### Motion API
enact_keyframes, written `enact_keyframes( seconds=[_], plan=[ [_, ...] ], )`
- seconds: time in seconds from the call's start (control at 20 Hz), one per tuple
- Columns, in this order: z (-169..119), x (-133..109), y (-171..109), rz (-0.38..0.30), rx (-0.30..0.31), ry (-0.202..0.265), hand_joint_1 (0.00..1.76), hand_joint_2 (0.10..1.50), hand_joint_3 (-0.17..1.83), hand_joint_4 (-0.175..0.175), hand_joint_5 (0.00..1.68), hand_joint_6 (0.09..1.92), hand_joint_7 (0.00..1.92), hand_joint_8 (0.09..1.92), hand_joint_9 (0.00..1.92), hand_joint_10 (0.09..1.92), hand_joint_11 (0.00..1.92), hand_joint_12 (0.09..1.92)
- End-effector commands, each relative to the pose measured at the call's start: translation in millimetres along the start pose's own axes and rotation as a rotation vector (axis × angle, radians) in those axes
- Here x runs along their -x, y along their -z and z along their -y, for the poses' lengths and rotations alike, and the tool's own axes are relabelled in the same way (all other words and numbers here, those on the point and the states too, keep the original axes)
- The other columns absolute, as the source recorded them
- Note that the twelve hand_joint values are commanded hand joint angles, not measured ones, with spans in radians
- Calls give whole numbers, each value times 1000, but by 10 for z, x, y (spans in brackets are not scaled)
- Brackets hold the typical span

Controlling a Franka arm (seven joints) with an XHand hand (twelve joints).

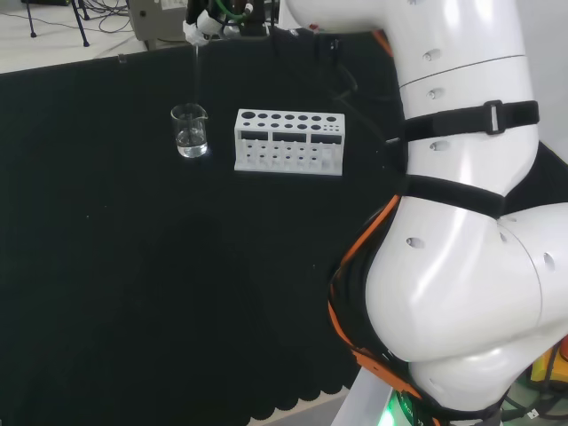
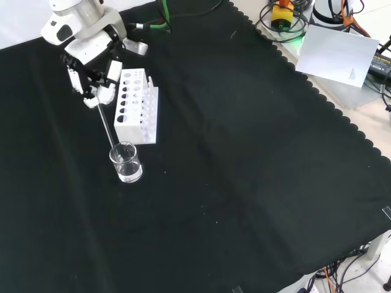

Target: Stir in the beaker to the left of the white test tube rack with the glass rod.

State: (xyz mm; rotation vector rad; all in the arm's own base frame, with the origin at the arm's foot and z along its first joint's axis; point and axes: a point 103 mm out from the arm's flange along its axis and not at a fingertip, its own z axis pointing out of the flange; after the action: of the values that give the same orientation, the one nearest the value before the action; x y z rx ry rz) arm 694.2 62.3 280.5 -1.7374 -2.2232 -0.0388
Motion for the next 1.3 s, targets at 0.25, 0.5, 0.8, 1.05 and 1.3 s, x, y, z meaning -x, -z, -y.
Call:
enact_keyframes(
  seconds=[0.25, 0.5, 0.8, 1.05, 1.3],
  plan=[
    [408, -113, -48, 12, -24, -10, 1235, 1028, -175, -175, 1459, 188, 1580, 921, 1920, 433, 1817, 782],
    [223, -241, -115, -1, -29, 20, 1235, 1028, -175, -175, 1460, 187, 1580, 921, 1920, 433, 1817, 783],
    [17, -277, -175, 1, -38, 37, 1236, 1028, -175, -175, 1460, 185, 1579, 921, 1920, 433, 1816, 785],
    [-33, -200, -134, -7, -41, 25, 1235, 1028, -175, -175, 1461, 183, 1579, 921, 1920, 433, 1815, 785],
    [56, 45, -66, 0, -28, -11, 1235, 1028, -175, -175, 1462, 182, 1579, 921, 1920, 433, 1815, 786]
  ],
)
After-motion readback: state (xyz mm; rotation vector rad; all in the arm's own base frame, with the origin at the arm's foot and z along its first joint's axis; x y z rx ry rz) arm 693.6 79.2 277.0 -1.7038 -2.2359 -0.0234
